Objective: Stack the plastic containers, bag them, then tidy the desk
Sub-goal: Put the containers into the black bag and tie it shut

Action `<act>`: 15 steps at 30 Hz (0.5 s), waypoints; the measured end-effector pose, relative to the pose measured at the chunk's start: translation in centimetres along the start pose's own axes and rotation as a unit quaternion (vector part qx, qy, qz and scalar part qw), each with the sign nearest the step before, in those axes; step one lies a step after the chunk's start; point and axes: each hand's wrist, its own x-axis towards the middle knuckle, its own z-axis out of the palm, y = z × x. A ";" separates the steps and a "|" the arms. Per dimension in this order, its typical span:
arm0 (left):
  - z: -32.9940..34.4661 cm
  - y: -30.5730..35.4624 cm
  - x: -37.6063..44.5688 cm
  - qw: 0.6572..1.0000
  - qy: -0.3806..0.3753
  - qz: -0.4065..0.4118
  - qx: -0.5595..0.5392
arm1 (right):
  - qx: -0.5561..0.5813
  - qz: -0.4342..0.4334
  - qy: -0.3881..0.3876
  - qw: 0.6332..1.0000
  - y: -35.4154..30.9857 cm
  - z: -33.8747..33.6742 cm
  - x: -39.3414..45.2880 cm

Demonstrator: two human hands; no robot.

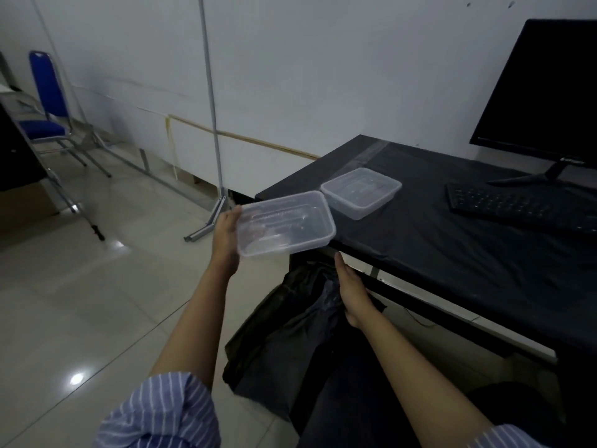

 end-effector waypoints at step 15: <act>-7.5 -6.2 -2.8 0.995 -0.048 -0.026 0.084 | -0.009 0.009 0.028 1.000 1.4 1.6 1.8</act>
